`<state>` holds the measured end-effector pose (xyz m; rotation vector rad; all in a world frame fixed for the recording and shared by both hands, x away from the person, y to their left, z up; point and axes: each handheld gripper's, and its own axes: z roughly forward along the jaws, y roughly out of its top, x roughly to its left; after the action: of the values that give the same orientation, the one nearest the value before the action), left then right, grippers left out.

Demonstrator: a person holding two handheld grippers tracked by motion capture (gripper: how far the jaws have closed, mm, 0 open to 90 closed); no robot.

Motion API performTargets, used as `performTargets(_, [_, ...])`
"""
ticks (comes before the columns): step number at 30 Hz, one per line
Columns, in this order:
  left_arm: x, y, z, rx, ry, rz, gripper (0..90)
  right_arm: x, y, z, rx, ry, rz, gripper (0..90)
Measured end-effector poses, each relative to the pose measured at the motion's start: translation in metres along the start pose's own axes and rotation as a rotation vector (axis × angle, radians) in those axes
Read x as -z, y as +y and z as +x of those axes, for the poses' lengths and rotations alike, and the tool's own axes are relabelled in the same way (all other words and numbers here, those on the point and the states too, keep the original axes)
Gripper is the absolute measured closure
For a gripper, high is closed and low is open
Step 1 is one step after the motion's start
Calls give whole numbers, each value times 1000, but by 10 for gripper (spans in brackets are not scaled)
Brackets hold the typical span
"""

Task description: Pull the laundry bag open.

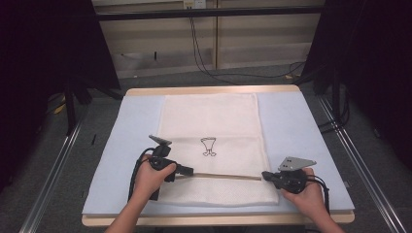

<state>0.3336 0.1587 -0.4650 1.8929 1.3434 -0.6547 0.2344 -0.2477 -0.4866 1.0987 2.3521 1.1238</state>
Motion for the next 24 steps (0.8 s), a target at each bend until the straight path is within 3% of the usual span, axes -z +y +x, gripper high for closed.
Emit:
performTargets(11, [3,-1,2,23,-3,-4,873,0,0,0,0,5,1,900])
performTargets(16, [4,-1,4,2,15,1,873,0,0,0,0,5,0,900])
performTargets(24, [13,-3,9,20,7,-15,873,0,0,0,-3,3,0,900])
